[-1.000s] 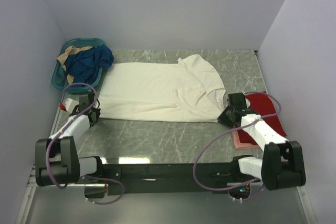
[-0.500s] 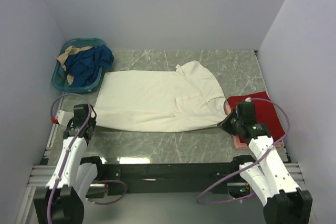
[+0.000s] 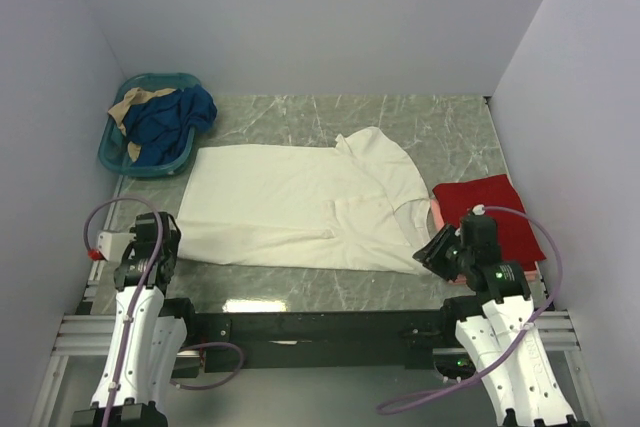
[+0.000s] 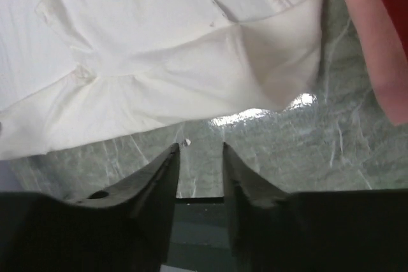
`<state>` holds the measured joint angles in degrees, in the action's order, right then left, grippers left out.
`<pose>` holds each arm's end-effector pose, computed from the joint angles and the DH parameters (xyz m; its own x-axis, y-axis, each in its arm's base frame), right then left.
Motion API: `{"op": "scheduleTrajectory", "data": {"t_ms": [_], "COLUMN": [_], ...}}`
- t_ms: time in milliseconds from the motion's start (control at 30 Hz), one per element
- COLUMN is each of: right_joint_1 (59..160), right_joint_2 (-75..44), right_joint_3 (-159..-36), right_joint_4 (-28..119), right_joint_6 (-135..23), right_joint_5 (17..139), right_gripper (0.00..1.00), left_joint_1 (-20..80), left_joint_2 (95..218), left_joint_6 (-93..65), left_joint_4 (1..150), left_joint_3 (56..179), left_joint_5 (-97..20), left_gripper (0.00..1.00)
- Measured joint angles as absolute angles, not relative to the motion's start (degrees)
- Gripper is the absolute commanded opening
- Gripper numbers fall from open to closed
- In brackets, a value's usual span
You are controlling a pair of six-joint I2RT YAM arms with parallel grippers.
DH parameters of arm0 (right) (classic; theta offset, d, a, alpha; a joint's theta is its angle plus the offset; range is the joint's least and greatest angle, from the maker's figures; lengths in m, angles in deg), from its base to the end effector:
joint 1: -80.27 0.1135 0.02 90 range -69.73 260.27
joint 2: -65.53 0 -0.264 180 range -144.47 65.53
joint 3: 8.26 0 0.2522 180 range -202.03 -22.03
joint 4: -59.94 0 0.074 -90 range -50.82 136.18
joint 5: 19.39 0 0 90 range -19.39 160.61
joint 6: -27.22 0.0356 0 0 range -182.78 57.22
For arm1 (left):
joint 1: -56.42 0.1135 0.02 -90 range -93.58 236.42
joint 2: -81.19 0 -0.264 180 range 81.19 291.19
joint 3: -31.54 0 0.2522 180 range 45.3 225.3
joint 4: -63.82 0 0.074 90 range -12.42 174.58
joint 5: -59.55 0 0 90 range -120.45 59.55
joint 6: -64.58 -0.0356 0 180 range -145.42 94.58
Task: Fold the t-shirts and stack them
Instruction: Fold the tshirt
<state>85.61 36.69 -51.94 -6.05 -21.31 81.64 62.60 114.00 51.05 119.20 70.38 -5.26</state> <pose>0.0998 0.0162 0.2206 -0.7206 0.5855 -0.3714 0.3555 0.7719 0.5271 0.1158 0.0278 0.2025 0.1862 -0.8648 -0.4664 -0.8206 0.1241 -0.5578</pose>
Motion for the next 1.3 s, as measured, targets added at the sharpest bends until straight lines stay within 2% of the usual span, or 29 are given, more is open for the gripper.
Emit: {"op": "scheduleTrajectory", "data": {"t_ms": [33,100,167,200,300,433,733,1000,1300], "right_joint_1": [85.6,85.6,85.6,85.6,85.6,85.6,85.7,85.8,85.7], "right_joint_2": [37.0,37.3,37.3,37.2,35.8,28.8,-1.5,-24.0,-43.8], "right_joint_3": [-52.0,-52.6,-53.4,-54.0,-56.8,-61.6,-78.9,-95.4,-110.9], "right_joint_4": [-6.9,-8.4,-9.2,-9.4,-8.8,-2.8,15.0,25.9,29.2], "right_joint_6": [-21.5,-21.9,-22.2,-22.3,-23.3,-23.6,-25.9,-29.9,-32.3], "right_joint_5": [81.7,81.8,82.1,82.2,82.2,82.1,80.0,80.9,83.0], "right_gripper": [0.53,0.63,0.81,0.83,0.83,0.76,0.71,0.65,0.61], "left_joint_1": [62.6,62.6,62.6,62.6,62.6,62.3,51.7,51.1,51.1], "left_joint_2": [114.0,114.2,114.7,115.0,117.3,127.4,160.3,184.1,203.8], "left_joint_6": [51.6,51.9,51.5,51.0,46.7,40.8,32.1,25.9,22.4], "left_joint_4": [119.8,121.1,122.0,122.0,120.3,116.5,110.0,108.3,110.2], "left_joint_3": [70.4,71.1,72.6,73.8,78.0,87.5,107.3,126.5,144.3], "left_joint_5": [-5.1,-4.7,-4.6,-4.5,-5.2,-6.5,-4.1,-1.2,1.8], "left_gripper": [0.59,0.67,0.7,0.69,0.66,0.65,0.63,0.56,0.56]}}
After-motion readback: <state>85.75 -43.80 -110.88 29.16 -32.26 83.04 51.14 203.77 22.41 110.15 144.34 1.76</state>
